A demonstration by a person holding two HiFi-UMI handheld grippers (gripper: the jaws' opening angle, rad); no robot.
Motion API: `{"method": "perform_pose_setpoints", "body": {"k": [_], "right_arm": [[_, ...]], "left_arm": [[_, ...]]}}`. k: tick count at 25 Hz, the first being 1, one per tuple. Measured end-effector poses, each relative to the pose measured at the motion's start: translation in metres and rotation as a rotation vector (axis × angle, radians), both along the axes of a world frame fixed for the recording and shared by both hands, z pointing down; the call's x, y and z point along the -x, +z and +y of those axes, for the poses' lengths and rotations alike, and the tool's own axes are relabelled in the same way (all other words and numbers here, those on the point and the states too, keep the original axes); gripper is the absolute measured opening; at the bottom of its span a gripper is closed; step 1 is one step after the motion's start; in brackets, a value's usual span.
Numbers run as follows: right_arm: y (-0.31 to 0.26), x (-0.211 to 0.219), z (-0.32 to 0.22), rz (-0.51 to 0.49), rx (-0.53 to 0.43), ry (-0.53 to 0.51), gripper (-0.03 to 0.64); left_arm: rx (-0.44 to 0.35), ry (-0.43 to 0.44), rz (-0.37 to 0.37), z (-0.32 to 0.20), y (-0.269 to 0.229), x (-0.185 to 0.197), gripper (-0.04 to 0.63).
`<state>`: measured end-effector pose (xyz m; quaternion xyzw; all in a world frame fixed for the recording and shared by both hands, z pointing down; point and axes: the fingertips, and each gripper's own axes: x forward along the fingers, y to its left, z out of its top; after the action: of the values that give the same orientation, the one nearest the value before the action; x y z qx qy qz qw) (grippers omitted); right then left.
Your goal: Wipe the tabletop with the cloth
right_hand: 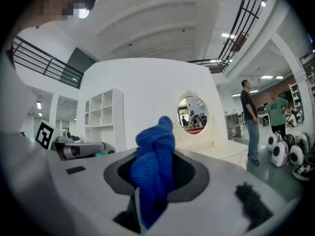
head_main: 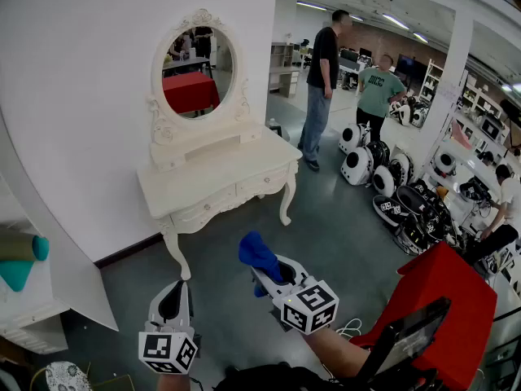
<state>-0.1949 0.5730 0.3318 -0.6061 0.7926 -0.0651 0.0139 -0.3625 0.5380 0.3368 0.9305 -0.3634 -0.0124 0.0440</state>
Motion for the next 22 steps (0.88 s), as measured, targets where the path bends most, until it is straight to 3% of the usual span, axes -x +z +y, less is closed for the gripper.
{"method": "perform_pose_setpoints", "body": {"k": [22], "right_arm": [[-0.007,0.049,-0.026,-0.024,-0.037,0.004,0.132]], "left_arm": [[0.006,0.052,0.061,-0.034,0.006,0.05,0.008]]}}
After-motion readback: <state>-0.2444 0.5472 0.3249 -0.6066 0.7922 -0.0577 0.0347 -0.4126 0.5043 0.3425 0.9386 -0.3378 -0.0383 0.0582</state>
